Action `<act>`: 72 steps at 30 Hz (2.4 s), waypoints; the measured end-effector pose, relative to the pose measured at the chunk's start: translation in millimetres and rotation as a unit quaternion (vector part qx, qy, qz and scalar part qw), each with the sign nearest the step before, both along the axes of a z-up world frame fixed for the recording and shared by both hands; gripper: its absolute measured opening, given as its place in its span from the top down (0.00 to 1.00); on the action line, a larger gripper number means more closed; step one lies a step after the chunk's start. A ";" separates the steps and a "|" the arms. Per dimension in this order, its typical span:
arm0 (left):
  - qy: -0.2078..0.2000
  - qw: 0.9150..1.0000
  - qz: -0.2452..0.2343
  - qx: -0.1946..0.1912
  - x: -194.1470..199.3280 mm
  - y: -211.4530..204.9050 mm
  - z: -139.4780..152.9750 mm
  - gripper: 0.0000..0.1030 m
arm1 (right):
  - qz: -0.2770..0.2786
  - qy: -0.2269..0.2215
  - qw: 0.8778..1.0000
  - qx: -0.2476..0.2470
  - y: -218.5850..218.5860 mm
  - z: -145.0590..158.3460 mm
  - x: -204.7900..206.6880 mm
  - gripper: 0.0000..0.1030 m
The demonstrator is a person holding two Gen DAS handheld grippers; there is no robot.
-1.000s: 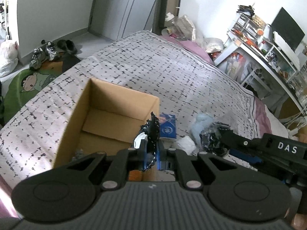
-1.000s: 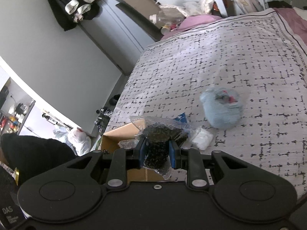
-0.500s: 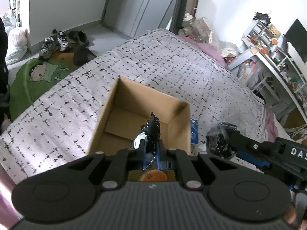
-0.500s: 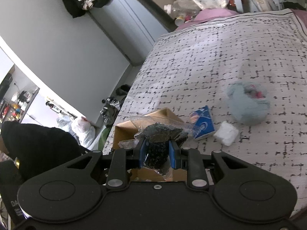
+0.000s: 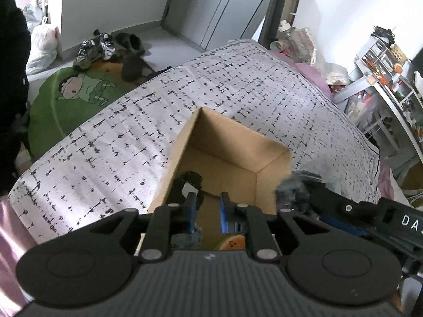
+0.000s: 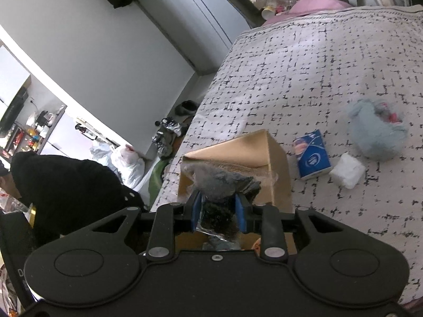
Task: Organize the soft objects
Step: 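Carry the scrunchie and bag over the box and open both tools to drop them, then move both tools to the clear bag with blue plush and close on it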
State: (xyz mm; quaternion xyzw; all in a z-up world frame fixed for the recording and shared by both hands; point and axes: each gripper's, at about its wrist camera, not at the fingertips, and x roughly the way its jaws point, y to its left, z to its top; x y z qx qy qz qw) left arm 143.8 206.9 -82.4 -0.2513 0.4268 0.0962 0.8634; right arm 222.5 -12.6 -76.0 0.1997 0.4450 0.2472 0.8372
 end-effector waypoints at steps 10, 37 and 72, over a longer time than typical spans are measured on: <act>0.003 1.000 0.003 0.007 -7.7 -3.5 7.7 0.54 | -0.027 0.003 1.000 -0.002 -29.9 -2.9 -1.9 0.51; 0.005 0.998 -0.052 0.037 5.9 -83.1 17.8 0.44 | -0.074 -0.007 0.997 -0.015 -133.9 -16.7 6.0 0.42; 0.018 0.993 -0.107 0.042 110.9 -184.5 -5.4 0.44 | -0.133 0.036 0.988 0.065 -209.3 -80.0 69.9 0.64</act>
